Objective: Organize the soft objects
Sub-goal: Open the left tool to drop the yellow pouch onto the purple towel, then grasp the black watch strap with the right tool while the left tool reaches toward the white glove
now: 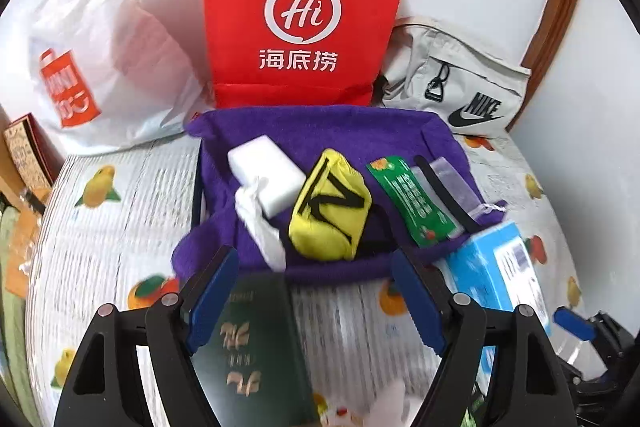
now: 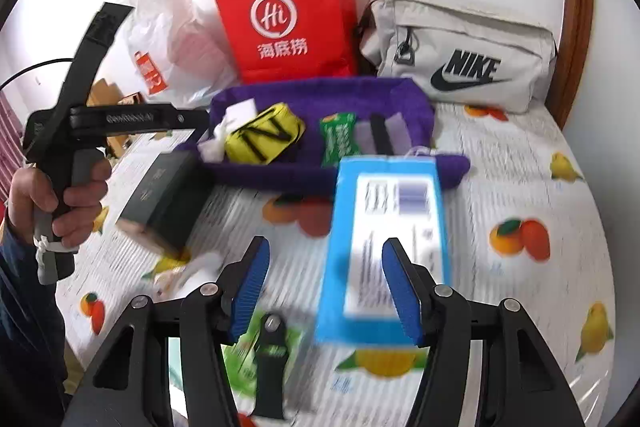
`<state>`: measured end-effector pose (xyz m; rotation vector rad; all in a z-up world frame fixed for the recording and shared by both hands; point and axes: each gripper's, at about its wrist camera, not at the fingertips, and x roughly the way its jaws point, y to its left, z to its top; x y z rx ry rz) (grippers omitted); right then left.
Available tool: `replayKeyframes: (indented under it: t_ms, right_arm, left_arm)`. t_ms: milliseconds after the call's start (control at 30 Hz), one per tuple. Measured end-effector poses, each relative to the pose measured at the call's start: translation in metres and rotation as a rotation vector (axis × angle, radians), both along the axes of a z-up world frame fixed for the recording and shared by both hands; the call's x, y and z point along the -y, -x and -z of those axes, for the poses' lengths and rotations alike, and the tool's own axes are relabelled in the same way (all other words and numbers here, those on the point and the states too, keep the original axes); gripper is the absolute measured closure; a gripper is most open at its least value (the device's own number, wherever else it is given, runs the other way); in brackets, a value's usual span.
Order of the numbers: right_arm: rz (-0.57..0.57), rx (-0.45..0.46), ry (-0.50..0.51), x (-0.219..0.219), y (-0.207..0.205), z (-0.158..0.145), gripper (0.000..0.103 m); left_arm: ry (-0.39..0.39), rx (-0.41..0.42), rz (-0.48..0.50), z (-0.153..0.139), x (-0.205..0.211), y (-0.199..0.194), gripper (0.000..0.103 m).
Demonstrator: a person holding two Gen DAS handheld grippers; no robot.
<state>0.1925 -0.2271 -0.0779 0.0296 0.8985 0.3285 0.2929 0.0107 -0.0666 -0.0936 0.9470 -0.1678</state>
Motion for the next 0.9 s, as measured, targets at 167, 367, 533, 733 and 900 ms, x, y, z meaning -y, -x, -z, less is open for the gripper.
replayKeyframes:
  t_ms: [167,367,533,733,900]
  right_arm:
    - [-0.018,-0.048,-0.009,-0.004,0.027,0.01,0.059]
    - [-0.045,-0.114,0.001,-0.012,0.045,0.034,0.064]
    - [-0.065,-0.149,0.022,-0.024,0.05,0.054,0.07]
    - [-0.07,-0.17,0.039,-0.035,0.046,0.07,0.07]
    - [-0.069,-0.153,0.05,-0.035,0.043,0.07,0.083]
  left_arm:
    - [0.018,0.003,-0.004,-0.002,-0.01,0.032,0.025]
    - [0.038,-0.006,-0.01,0.004,-0.019,0.063,0.025]
    - [0.047,-0.011,-0.003,0.013,-0.024,0.083,0.025]
    - [0.067,-0.027,-0.003,0.025,-0.035,0.099,0.025]
    - [0.076,-0.033,-0.012,0.029,-0.046,0.108,0.025]
